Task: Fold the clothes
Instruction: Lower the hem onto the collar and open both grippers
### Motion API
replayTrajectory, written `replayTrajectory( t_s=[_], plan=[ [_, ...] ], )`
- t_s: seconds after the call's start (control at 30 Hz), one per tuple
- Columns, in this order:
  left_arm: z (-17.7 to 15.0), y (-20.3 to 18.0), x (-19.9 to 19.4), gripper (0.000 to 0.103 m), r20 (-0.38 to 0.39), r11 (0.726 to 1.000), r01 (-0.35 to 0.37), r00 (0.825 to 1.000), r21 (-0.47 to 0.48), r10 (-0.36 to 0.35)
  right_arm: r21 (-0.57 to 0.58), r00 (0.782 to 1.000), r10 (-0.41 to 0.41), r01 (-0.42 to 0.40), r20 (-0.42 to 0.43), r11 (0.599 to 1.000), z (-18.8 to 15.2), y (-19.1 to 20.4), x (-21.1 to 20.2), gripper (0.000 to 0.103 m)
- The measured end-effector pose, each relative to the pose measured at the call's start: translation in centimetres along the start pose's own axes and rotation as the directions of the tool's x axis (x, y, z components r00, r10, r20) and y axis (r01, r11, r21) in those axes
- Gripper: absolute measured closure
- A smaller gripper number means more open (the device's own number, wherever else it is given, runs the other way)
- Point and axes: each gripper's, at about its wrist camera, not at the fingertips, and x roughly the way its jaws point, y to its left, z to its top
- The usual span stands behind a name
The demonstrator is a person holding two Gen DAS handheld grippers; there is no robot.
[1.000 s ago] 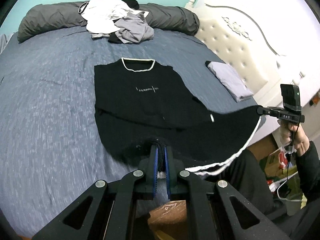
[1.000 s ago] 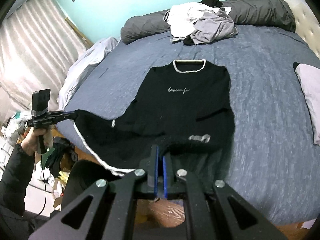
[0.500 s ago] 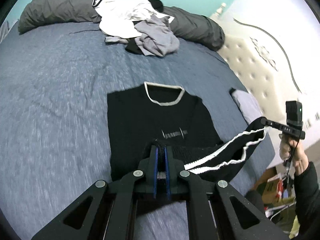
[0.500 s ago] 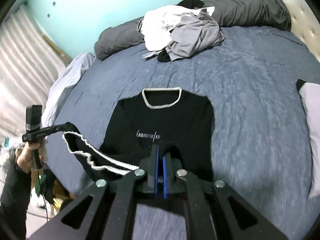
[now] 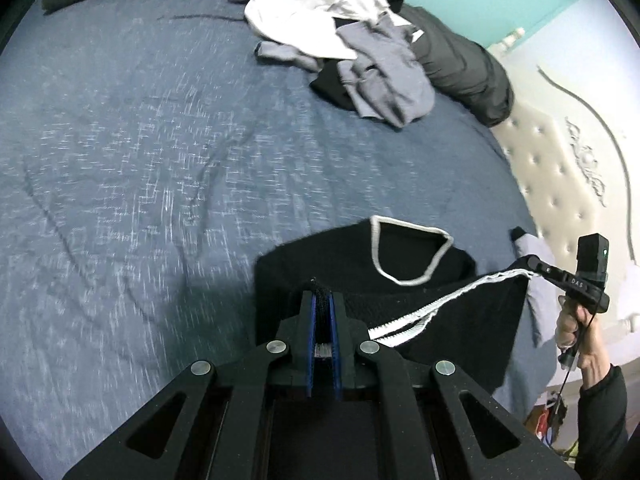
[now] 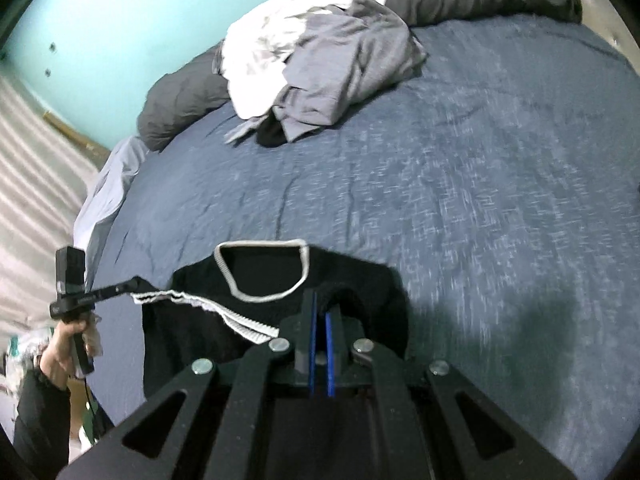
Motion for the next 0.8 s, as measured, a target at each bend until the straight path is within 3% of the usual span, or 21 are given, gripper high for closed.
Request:
replayTrajectory(
  t_s=[0.3,0.37,0.43,0.5,0.57,0.6,0.7,0.8],
  plan=[
    [2.1,2.9,5.1,0.093,0.044,0.997,-0.011,0.999,-0.075,0.014,0.076,0.999,-0.037,0.037,-0.004,0.996,2.0,-4.1,6.3,0.1],
    [2.0,3.2,5.6,0.086,0.057,0.995,-0.018,0.998,-0.095,0.023,0.106,0.999,-0.039,0.039,0.004,0.994,2.0,-4.8,7.1,0.097],
    [1.8,3.2,5.2,0.062,0.091,0.994,-0.03,0.995,-0.101,0.039,0.113,0.998,-0.048,0.044,0.033,0.993,1.9,-4.9,7.0,0.094],
    [1.6,3.2,4.1,0.06,0.141,0.995,-0.017,0.99,-0.096,0.03,0.108,0.995,-0.055,0.046,0.083,0.993,2.0,-4.8,5.9,0.087],
    [1.4,2.7,3.3,0.06,0.161,0.997,-0.049,0.985,-0.064,0.059,0.104,0.987,-0.079,0.064,0.14,0.992,2.0,-4.7,4.4,0.048],
    [1.2,2.3,2.9,0.06,0.167,0.997,-0.067,0.983,-0.043,0.074,0.103,0.982,-0.086,0.069,0.169,0.992,2.0,-4.6,3.6,0.042],
    [0.6,0.9,2.4,0.06,0.159,0.994,-0.099,0.983,0.039,0.091,0.064,0.981,-0.067,0.056,0.18,0.996,1.8,-3.8,2.3,0.041],
    [0.1,0.3,2.9,0.06,0.145,0.985,-0.144,0.981,0.096,0.129,-0.033,0.987,-0.08,0.085,0.138,0.996,1.0,-2.3,3.0,0.041]
  ],
)
